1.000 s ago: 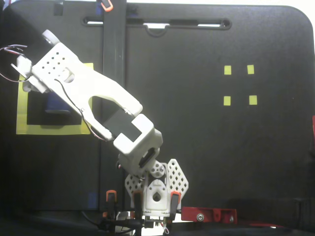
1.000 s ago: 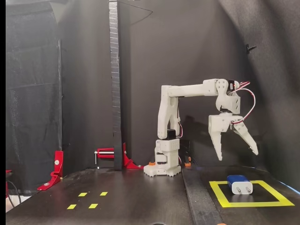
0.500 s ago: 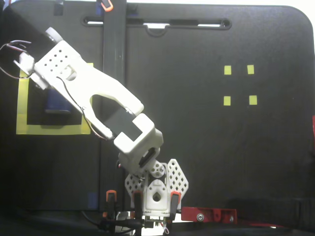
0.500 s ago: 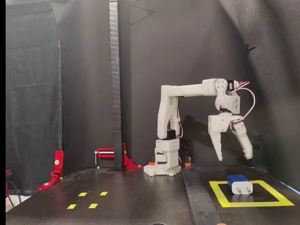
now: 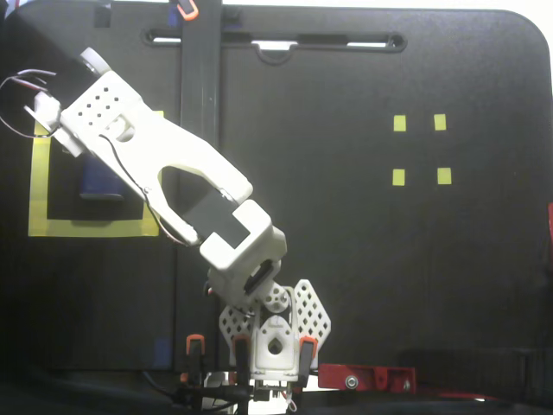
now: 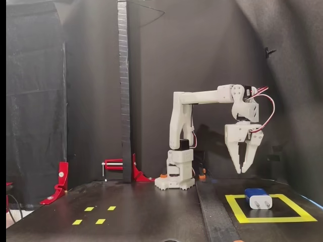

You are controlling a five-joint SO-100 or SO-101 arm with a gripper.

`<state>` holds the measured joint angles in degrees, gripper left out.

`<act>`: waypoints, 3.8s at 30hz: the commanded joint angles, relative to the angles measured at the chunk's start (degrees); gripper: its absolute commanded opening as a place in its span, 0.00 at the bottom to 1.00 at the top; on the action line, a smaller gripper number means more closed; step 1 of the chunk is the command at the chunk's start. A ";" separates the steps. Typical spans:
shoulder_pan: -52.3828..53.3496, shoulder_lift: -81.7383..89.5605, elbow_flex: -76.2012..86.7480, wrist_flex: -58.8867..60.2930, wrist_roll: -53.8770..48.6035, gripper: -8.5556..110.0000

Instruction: Grasp the block and place it in the designated area.

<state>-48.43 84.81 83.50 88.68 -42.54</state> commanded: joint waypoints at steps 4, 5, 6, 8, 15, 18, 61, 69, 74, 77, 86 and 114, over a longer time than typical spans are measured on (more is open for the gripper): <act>0.44 2.90 -0.26 -1.93 6.77 0.07; 0.44 2.81 -0.26 -2.29 8.79 0.07; 0.44 2.81 -0.26 -2.46 11.07 0.07; 0.79 2.81 -0.18 -3.52 18.02 0.07; 2.29 2.55 0.35 -3.69 49.57 0.07; 2.90 2.55 1.05 -3.78 54.23 0.07; 50.63 3.87 1.49 -8.88 39.81 0.07; 51.50 9.84 5.45 -10.28 37.97 0.07; 52.12 20.13 14.77 -19.86 36.65 0.07; 52.82 27.07 21.27 -27.25 35.95 0.07; 54.05 48.60 41.04 -49.48 35.16 0.07; 53.61 93.43 96.42 -92.64 34.89 0.07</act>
<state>5.45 176.31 179.65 -7.65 -7.03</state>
